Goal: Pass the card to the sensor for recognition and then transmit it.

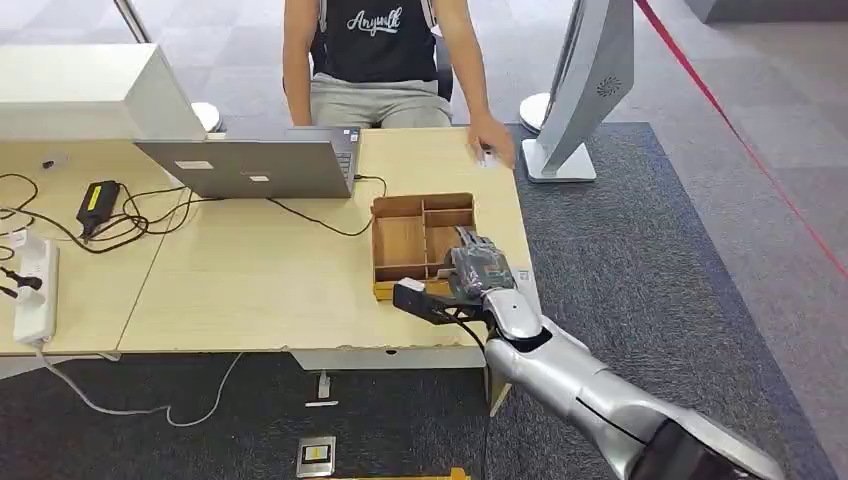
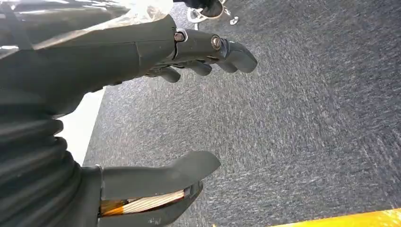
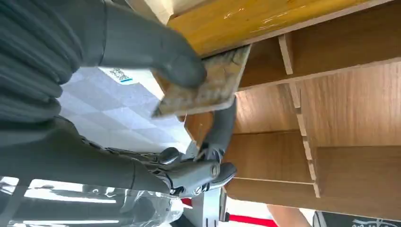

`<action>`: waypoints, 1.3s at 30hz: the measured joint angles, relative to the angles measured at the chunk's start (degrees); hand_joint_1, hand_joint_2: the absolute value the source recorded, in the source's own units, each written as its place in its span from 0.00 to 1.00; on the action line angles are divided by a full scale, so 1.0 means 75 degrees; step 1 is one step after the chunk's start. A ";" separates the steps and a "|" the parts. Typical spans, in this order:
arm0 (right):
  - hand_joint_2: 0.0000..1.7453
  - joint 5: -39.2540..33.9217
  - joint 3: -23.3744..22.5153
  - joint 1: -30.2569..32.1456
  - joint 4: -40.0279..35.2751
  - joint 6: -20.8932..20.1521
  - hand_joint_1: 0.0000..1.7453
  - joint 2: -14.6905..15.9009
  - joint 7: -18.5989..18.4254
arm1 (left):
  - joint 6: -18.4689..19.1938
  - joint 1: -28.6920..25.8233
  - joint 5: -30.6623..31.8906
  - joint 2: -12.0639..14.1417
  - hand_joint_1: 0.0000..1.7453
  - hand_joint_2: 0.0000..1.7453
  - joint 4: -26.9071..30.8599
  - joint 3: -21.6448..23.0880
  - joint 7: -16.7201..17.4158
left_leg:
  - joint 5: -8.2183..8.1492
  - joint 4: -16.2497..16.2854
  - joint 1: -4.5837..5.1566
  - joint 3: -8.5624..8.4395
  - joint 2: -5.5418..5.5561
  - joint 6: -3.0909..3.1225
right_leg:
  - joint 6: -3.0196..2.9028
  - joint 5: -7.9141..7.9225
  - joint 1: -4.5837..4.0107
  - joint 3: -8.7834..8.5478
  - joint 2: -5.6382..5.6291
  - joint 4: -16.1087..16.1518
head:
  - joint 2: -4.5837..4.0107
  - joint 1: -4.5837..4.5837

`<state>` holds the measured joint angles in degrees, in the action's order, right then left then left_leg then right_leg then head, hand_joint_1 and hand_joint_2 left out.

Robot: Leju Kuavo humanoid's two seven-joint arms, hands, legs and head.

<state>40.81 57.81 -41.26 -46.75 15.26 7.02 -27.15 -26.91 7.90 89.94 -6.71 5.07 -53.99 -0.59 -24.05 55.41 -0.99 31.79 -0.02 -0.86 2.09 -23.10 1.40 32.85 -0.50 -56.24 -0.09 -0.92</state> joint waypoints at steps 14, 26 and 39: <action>1.00 -0.0026 0.0003 -0.0036 0.0134 0.0099 1.00 -0.0067 0.0049 | -0.0018 -0.0004 0.0000 0.0000 0.00 1.00 0.0000 0.0000 -0.0006 | 0.0000 0.0000 0.0000 -0.0001 0.0000 0.0000 | 0.0000 0.0000 0.0000 0.0000 0.0000 0.0001 | 0.0000 0.0000; 1.00 -0.0020 0.0000 -0.0009 0.0236 0.0437 1.00 -0.0053 0.0114 | -0.0026 0.0017 0.0006 -0.0038 0.00 1.00 0.0000 0.0041 0.0044 | 0.0000 0.0001 0.0000 -0.0002 0.0000 0.0000 | 0.0000 0.0000 0.0000 0.0000 0.0000 0.0001 | 0.0000 0.0000; 1.00 0.0335 -0.0128 -0.0207 -0.0274 0.0807 1.00 0.0047 -0.0087 | -0.0026 0.0021 0.0009 -0.0076 0.00 1.00 0.0000 0.0061 0.0064 | 0.0000 0.0001 0.0000 -0.0004 -0.0001 0.0000 | 0.0000 0.0000 0.0000 -0.0001 0.0000 0.0000 | 0.0003 0.0003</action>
<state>43.32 56.85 -42.81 -48.81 21.31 7.37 -27.80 -27.10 8.07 90.01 -7.28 5.07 -53.53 -0.11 -24.04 55.42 -0.99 31.76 -0.02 -0.86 2.09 -23.10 1.40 32.85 -0.50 -56.24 -0.07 -0.90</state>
